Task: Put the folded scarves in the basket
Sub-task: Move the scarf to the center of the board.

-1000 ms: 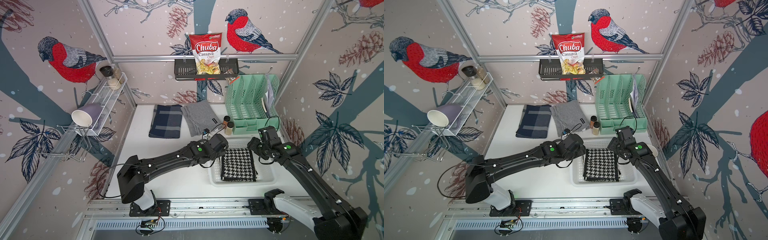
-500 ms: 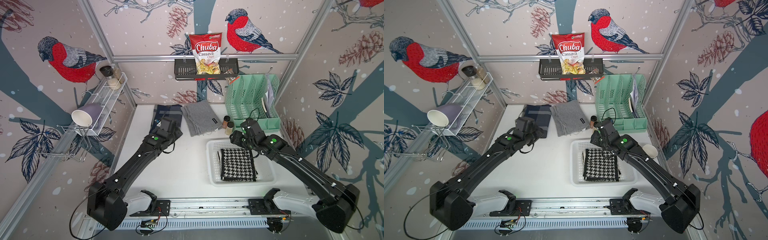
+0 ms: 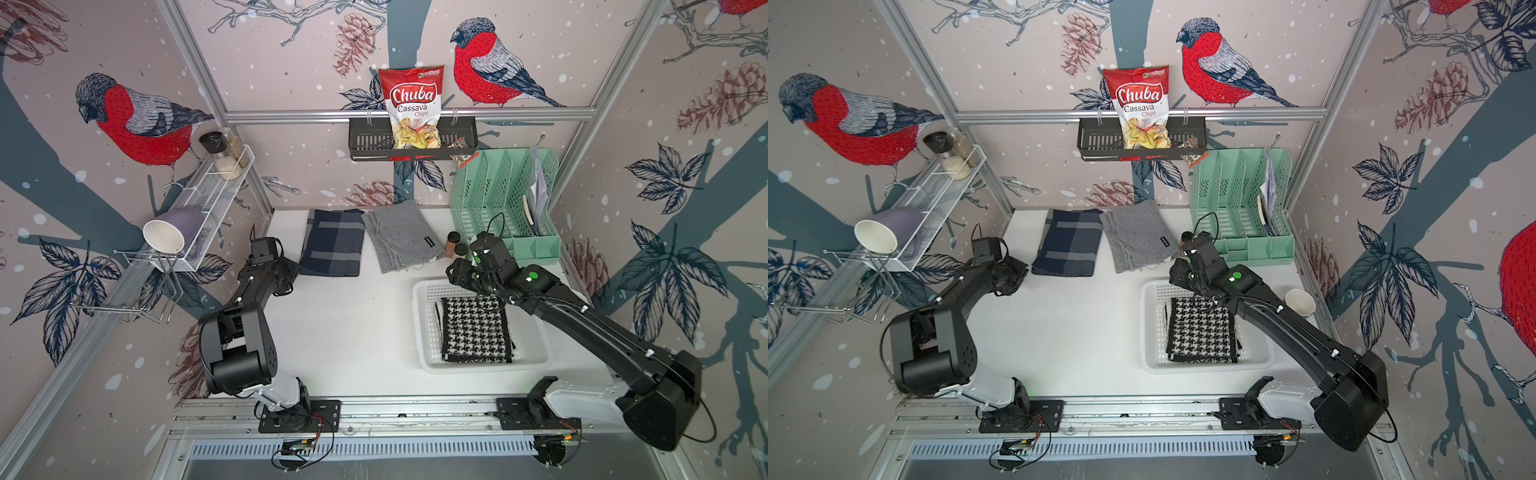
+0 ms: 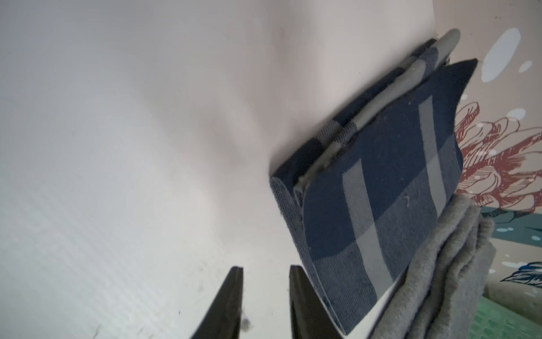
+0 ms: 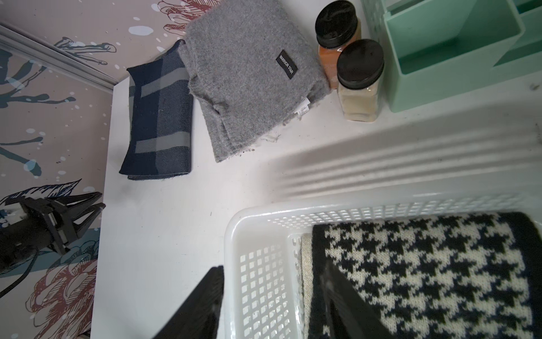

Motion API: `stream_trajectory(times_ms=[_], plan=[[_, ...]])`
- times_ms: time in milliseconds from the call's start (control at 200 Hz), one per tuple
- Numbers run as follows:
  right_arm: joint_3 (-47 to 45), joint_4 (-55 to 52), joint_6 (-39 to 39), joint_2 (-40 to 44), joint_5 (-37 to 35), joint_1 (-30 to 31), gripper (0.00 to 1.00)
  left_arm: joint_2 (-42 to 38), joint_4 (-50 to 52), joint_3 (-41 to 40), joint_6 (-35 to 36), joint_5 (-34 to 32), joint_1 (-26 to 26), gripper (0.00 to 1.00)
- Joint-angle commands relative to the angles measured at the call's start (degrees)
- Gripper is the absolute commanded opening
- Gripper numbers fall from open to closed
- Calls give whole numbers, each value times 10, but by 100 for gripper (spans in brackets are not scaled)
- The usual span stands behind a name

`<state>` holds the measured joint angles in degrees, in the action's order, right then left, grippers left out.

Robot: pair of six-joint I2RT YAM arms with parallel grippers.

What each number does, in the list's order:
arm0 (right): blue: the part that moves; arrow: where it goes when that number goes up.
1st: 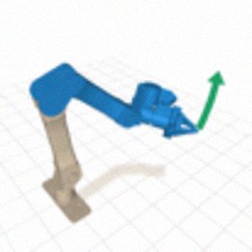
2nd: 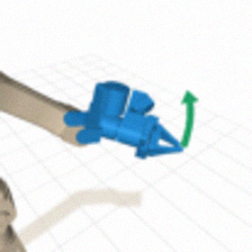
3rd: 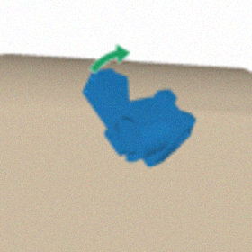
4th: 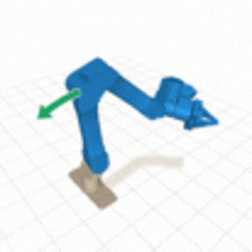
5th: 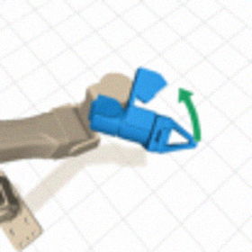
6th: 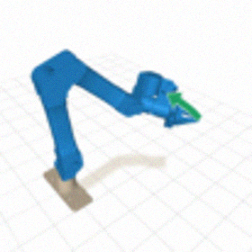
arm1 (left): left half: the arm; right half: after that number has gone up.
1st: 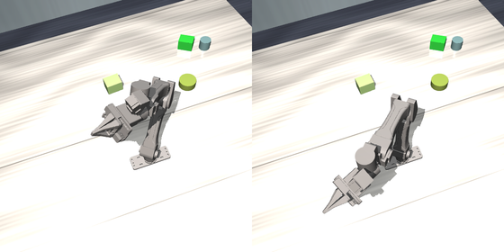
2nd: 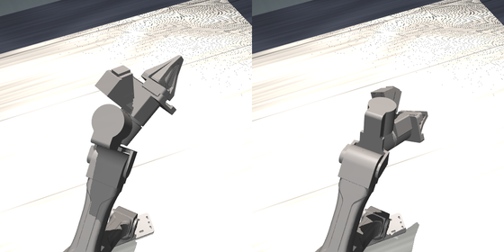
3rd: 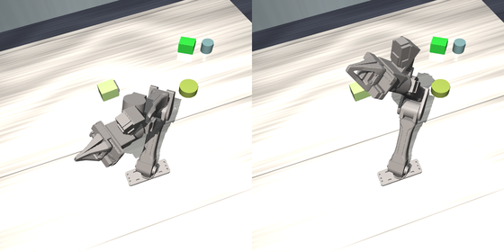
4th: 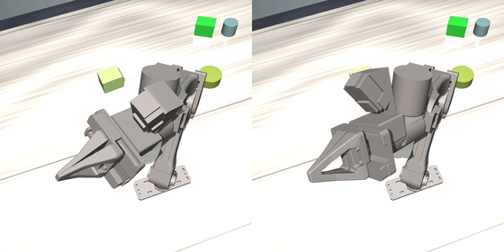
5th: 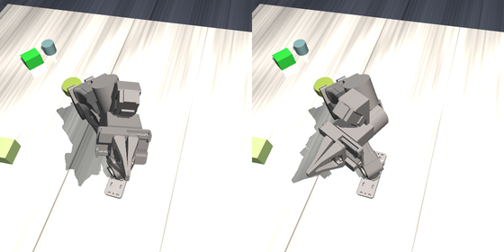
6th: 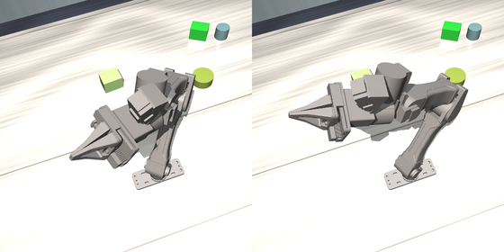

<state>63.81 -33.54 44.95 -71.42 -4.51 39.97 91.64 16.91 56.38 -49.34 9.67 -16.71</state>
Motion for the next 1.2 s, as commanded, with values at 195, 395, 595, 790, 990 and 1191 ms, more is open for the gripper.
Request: stream_trajectory(times_ms=[195,395,595,790,990,1191], plan=[[-8,24,-4,-1,16,-12,59,140,-94,57,37,102,-46,42],[-17,26,-6,-1,25,-21,59,194,-113,78,58,132,-57,43],[-13,27,-8,-19,34,-24,59,221,-118,87,64,174,-58,42],[-14,32,-2,-23,34,-24,59,221,-112,74,67,173,-58,36],[-20,32,1,-23,36,-24,59,237,-116,75,63,191,-55,30],[-20,35,2,-28,38,-24,59,232,-118,57,64,182,-53,26]])
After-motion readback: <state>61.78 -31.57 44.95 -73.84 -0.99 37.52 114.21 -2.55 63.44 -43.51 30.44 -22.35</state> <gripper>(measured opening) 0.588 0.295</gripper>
